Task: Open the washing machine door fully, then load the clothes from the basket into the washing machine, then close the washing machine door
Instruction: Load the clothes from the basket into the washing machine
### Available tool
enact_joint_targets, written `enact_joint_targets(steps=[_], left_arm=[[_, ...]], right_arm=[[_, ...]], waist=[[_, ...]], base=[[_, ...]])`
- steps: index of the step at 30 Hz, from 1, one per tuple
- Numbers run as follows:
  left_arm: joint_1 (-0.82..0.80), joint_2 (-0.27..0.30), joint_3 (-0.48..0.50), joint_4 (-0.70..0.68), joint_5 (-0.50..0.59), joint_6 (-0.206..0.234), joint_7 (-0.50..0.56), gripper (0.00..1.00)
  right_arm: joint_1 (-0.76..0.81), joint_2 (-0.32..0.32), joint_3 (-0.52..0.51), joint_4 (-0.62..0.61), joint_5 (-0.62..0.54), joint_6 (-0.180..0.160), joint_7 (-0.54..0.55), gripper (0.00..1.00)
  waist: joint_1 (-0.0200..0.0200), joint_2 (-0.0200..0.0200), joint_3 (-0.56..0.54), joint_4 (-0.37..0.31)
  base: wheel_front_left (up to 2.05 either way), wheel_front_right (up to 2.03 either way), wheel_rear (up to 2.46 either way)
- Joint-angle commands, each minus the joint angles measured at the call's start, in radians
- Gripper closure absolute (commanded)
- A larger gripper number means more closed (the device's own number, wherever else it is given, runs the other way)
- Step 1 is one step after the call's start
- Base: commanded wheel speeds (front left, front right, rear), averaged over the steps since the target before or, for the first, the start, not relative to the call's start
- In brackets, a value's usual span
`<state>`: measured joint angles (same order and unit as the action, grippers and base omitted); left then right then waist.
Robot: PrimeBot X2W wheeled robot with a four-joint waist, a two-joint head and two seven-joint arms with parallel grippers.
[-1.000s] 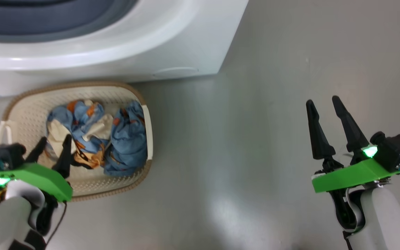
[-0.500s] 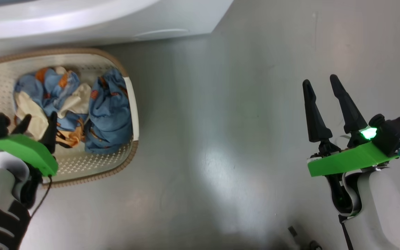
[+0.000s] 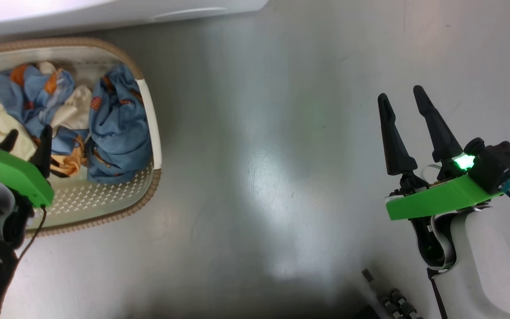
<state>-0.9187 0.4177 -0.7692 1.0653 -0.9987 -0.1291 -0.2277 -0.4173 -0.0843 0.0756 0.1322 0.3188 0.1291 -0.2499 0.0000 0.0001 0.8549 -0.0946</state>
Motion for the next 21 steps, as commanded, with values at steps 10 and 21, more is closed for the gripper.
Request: enact_joint_targets(steps=[10,21], left_arm=[[-0.044,0.076,-0.062,0.012,-0.090,-0.002,0.014,0.00],[-0.060,0.106,-0.137,0.013,-0.160,-0.002,0.034,1.00]], right_arm=[[0.014,0.014,0.035,-0.028,-0.011,0.002,-0.012,0.00],[0.005,0.015,0.058,-0.045,-0.009,0.002,-0.012,0.00]], waist=[[0.0000,-0.0001,0.051,-0.014],[0.0000,-0.0001,0.056,-0.039]], base=[[0.00,0.00,0.00],[0.00,0.00,0.00]])
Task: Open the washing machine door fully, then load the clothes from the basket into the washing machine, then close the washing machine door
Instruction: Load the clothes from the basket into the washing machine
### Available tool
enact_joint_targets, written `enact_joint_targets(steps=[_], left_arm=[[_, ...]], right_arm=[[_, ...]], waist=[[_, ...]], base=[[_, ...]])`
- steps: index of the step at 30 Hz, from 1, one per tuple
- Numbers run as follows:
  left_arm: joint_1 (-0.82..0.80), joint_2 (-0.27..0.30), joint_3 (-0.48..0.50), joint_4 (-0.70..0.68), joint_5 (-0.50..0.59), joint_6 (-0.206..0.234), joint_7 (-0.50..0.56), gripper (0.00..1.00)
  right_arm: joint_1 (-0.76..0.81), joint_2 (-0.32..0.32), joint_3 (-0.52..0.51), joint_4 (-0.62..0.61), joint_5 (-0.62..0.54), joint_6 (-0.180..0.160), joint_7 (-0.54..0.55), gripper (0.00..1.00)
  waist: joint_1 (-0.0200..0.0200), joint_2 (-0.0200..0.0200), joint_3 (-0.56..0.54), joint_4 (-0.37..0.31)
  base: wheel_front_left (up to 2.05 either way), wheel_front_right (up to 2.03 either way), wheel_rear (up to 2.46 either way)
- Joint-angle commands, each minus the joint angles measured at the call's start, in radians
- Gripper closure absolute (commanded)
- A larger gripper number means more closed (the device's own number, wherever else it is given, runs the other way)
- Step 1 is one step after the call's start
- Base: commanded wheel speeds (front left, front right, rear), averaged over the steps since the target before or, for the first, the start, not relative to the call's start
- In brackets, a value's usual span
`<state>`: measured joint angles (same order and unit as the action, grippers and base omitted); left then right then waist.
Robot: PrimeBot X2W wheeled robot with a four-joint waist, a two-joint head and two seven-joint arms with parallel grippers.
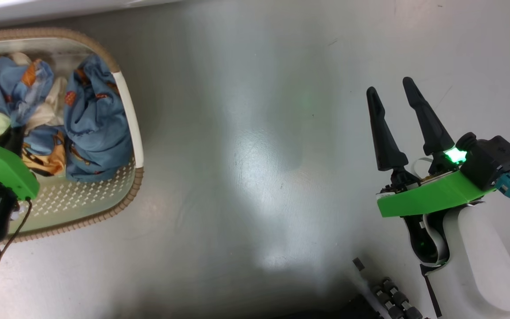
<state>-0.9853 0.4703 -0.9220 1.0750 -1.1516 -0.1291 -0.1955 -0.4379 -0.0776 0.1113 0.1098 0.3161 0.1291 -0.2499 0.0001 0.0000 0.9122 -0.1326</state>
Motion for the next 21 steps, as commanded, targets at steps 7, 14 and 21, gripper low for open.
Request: enact_joint_targets(steps=[7,14,21], left_arm=[[0.009,0.043,-0.010,0.001,-0.061,-0.002,-0.023,1.00],[0.058,0.029,0.018,-0.013,-0.118,-0.002,-0.063,1.00],[0.141,0.038,0.160,-0.084,-0.038,-0.002,-0.066,1.00]], right_arm=[[0.031,0.003,0.004,-0.023,-0.007,0.002,-0.012,0.00],[0.043,0.007,-0.019,-0.005,0.006,0.002,-0.012,0.00],[0.085,0.004,-0.037,0.025,0.026,0.002,-0.012,0.00]], waist=[[-0.0001,0.0000,-0.030,0.015],[-0.0001,0.0000,-0.122,0.047],[-0.0001,0.0000,-0.254,0.075]], base=[[0.00,0.00,0.00],[0.00,0.00,0.00],[0.00,0.00,0.00]])
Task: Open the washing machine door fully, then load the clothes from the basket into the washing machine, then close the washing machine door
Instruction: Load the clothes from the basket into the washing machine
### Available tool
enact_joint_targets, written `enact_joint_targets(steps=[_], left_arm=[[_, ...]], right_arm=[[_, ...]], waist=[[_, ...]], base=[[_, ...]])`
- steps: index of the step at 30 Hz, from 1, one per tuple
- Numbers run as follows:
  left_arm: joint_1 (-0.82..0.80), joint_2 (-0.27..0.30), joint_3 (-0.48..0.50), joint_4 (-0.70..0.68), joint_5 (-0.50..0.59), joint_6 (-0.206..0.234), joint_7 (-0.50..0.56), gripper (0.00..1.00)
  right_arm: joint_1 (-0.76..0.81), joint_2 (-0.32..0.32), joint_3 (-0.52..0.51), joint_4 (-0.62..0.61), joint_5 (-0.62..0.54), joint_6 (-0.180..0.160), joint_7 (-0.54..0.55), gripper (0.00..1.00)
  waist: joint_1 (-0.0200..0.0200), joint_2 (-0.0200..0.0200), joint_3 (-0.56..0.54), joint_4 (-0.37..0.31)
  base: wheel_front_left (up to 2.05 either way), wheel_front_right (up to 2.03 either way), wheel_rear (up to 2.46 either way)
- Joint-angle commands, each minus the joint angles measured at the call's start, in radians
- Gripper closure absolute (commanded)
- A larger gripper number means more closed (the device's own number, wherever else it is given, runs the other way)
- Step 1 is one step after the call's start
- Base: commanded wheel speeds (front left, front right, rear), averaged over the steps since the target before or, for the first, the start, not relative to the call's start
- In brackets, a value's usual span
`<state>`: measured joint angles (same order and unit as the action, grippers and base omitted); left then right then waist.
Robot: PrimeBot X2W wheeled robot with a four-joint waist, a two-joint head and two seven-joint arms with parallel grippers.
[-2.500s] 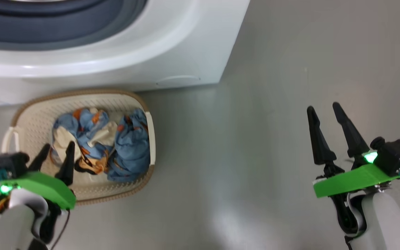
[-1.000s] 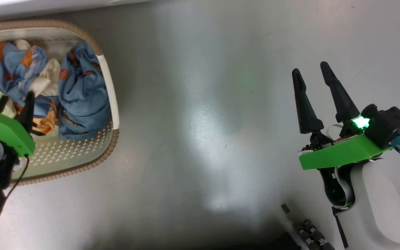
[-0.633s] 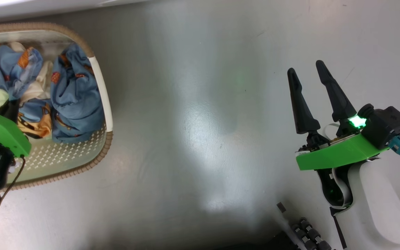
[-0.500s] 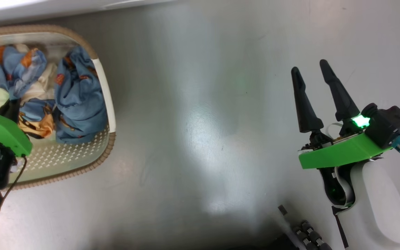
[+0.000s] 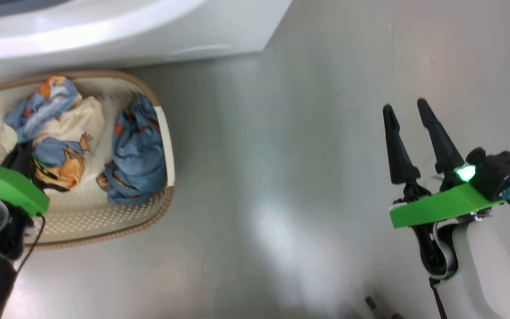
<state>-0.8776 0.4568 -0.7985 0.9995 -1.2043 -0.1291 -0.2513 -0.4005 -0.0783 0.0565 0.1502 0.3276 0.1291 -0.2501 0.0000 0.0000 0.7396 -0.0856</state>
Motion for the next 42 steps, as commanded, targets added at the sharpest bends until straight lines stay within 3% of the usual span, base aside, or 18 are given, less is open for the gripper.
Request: enact_joint_targets(steps=[1,10,20,35,42], left_arm=[[0.053,0.050,0.062,-0.020,0.037,-0.002,-0.010,1.00],[0.256,-0.004,0.323,-0.145,0.278,-0.002,-0.010,1.00],[0.456,-0.061,0.524,-0.335,0.490,-0.002,-0.010,1.00],[0.740,-0.145,0.722,-0.672,0.694,-0.002,-0.010,1.00],[0.875,-0.214,0.782,-0.821,0.755,-0.002,-0.010,1.00]], right_arm=[[0.055,0.003,0.015,-0.011,0.019,0.002,-0.012,0.00],[0.152,-0.024,0.009,0.040,0.050,0.002,-0.012,0.00],[0.245,-0.066,-0.004,0.057,0.081,0.002,-0.012,0.00],[0.360,-0.113,-0.015,0.063,0.108,0.002,-0.012,0.00],[0.407,-0.129,-0.027,0.060,0.114,0.002,-0.012,0.00]], waist=[[0.0000,0.0000,-0.102,0.031],[0.0000,0.0000,-0.307,0.054],[0.0000,0.0000,-0.469,0.072],[0.0000,0.0000,-0.609,0.098],[0.0000,0.0000,-0.640,0.105]], base=[[0.00,0.00,0.00],[0.00,0.00,0.00],[0.00,0.00,0.00],[0.00,0.00,0.00],[0.00,0.00,0.00]])
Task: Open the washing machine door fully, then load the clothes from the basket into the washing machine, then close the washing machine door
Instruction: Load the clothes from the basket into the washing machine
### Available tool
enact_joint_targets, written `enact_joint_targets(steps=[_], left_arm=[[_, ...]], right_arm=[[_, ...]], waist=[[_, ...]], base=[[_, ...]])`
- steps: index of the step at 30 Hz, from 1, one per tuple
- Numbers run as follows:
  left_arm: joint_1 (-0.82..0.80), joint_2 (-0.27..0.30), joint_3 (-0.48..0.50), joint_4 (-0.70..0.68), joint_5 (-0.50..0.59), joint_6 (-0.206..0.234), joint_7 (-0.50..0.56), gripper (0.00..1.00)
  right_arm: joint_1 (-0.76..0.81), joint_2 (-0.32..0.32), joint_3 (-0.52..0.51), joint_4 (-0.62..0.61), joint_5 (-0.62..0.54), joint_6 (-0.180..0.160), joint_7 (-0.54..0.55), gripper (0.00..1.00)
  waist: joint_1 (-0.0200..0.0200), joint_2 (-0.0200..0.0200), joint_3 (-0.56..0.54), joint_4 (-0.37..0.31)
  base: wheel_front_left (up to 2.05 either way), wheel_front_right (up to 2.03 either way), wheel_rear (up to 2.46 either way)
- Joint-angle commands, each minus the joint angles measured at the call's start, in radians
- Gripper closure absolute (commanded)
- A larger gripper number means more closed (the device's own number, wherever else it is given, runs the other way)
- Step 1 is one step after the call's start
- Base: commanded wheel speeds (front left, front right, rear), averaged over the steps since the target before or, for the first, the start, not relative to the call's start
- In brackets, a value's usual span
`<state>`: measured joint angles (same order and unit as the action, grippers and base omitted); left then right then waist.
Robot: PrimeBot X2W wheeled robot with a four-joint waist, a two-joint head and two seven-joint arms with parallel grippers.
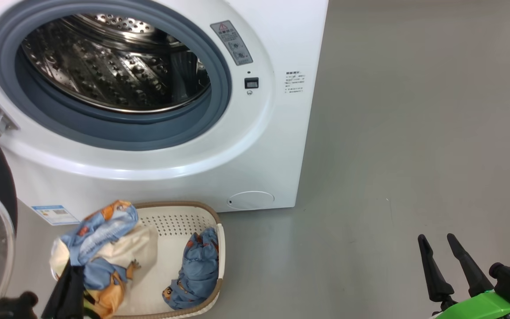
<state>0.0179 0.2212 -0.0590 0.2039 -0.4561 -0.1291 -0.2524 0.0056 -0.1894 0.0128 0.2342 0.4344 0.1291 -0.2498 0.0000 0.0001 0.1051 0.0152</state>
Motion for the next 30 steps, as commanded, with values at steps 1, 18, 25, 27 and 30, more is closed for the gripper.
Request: enact_joint_targets(steps=[1,18,25,27,30], left_arm=[[-0.004,0.014,0.048,-0.043,0.014,-0.002,-0.009,1.00],[-0.077,0.006,0.069,-0.085,-0.008,-0.002,-0.009,1.00],[-0.256,0.046,0.066,-0.057,-0.035,-0.002,-0.009,1.00],[-0.330,0.052,0.071,-0.038,-0.047,-0.002,-0.009,1.00],[-0.442,0.062,0.073,-0.003,-0.062,-0.002,-0.009,1.00]], right_arm=[[0.004,-0.018,0.015,-0.025,0.006,0.002,-0.012,0.00],[-0.028,-0.017,0.020,-0.036,-0.022,0.002,-0.012,0.00],[-0.090,-0.007,0.045,-0.035,-0.055,0.002,-0.012,0.00],[-0.110,-0.003,0.054,-0.033,-0.065,0.002,-0.012,0.00],[-0.137,0.006,0.067,-0.031,-0.084,0.002,-0.012,0.00]], waist=[[0.0000,-0.0001,-0.005,0.004],[0.0000,-0.0001,0.074,0.006],[0.0000,-0.0001,0.161,-0.008],[0.0000,-0.0001,0.192,-0.014],[0.0000,-0.0001,0.241,-0.027]], base=[[0.00,0.00,0.00],[0.00,0.00,0.00],[0.00,0.00,0.00],[0.00,0.00,0.00],[0.00,0.00,0.00]])
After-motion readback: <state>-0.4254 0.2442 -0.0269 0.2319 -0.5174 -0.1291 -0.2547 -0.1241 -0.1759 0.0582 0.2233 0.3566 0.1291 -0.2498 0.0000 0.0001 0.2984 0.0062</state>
